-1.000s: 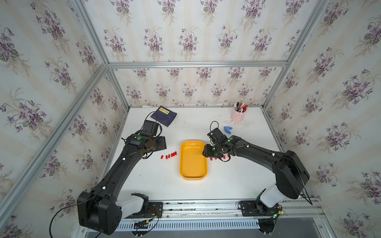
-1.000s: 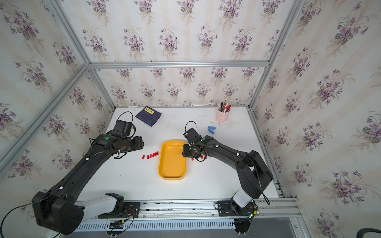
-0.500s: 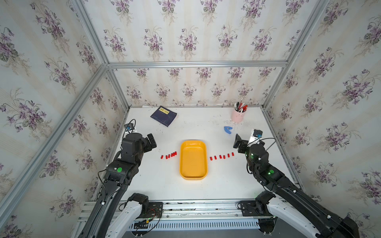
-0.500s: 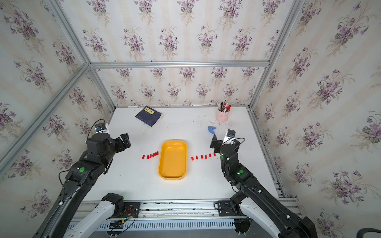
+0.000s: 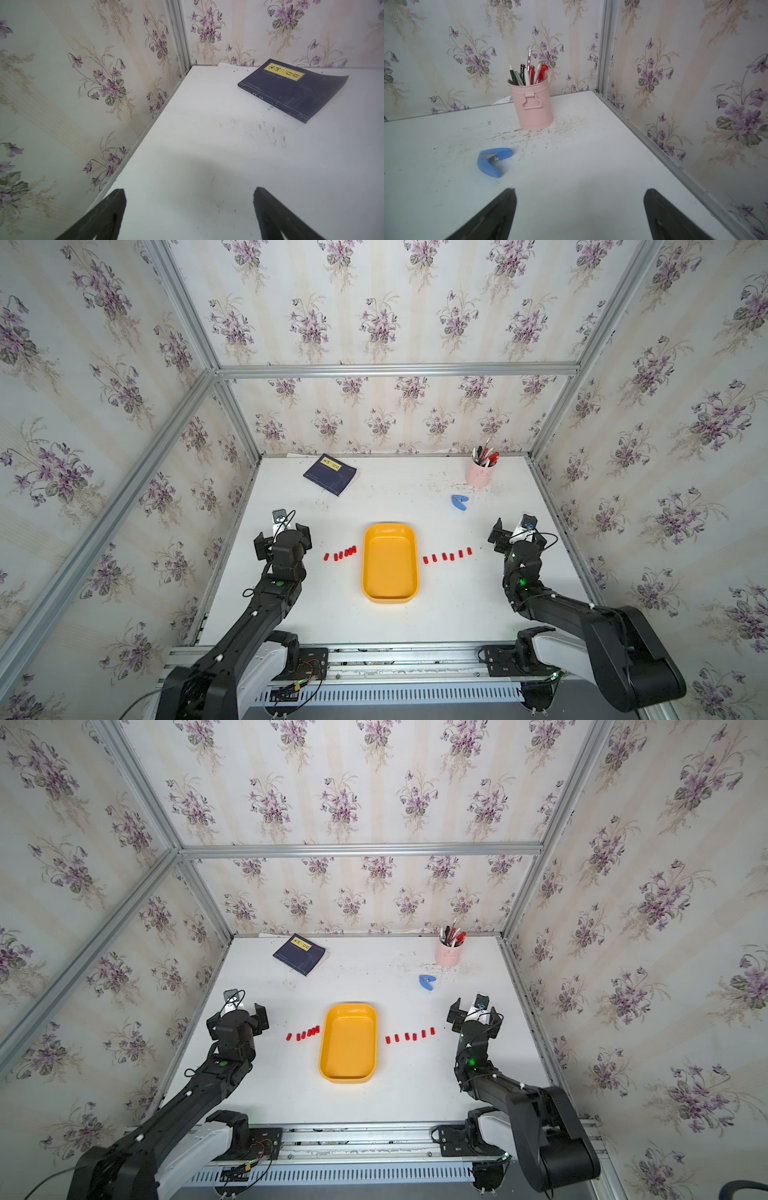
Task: Take the screw protection sleeves out of the storage box
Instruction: Reset both arms
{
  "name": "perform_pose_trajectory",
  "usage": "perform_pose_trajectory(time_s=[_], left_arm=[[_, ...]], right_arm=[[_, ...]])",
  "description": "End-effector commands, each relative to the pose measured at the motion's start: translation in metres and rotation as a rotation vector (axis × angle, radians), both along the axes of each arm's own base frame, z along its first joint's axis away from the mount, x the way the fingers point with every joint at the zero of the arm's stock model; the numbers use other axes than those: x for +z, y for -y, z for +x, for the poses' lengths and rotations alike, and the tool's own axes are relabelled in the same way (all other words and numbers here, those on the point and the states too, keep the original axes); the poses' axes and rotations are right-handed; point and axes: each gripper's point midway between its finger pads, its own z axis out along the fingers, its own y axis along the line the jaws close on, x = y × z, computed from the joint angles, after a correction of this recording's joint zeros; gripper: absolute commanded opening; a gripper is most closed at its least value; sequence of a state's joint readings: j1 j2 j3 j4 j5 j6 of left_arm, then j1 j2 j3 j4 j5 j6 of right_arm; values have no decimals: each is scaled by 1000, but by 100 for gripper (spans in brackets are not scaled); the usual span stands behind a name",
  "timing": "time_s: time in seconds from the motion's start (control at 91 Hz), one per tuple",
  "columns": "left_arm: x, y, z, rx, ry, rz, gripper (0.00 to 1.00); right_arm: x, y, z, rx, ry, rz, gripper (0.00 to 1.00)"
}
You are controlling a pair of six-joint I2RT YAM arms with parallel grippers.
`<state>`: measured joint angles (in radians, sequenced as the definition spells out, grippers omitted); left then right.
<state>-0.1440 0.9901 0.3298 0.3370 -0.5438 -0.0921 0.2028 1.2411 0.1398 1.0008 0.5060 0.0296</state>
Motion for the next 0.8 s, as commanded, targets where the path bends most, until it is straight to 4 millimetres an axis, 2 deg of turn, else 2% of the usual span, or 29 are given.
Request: perform_pose_trajectory(time_s=[0.0, 0.143, 0.231, 0.264, 0.297, 0.363, 0.429, 0.484, 0.539, 0.593, 0.791], left_arm=[[5, 12, 28, -72, 114, -4, 100], [-20, 9, 49, -55, 67, 19, 100], [-32, 27, 70, -172, -29, 16, 100], [-38, 32, 75, -212, -39, 17, 100], [-49, 30, 74, -222, -60, -19, 100], [-49, 19, 77, -189, -4, -32, 100], [-50, 19, 75, -192, -54, -65, 100], [-50, 18, 77, -196, -34, -54, 100], [-50, 19, 76, -195, -52, -65, 100], [-50, 18, 76, -196, -45, -60, 100], [-50, 19, 75, -197, -50, -63, 100]], right_arm=[[29, -6, 8, 31, 175, -7, 100], [20, -13, 14, 88, 174, -21, 100], [9, -3, 23, 89, 149, 33, 100], [9, -5, 28, 106, 151, 20, 100], [-2, -10, 37, 125, 73, 29, 100], [1, -3, 39, 124, 101, 55, 100], [-6, -1, 40, 111, 52, 71, 100], [1, -1, 38, 115, 99, 58, 100], [-6, -1, 39, 112, 54, 71, 100], [1, -1, 38, 115, 96, 60, 100], [-4, -1, 39, 112, 68, 65, 100]])
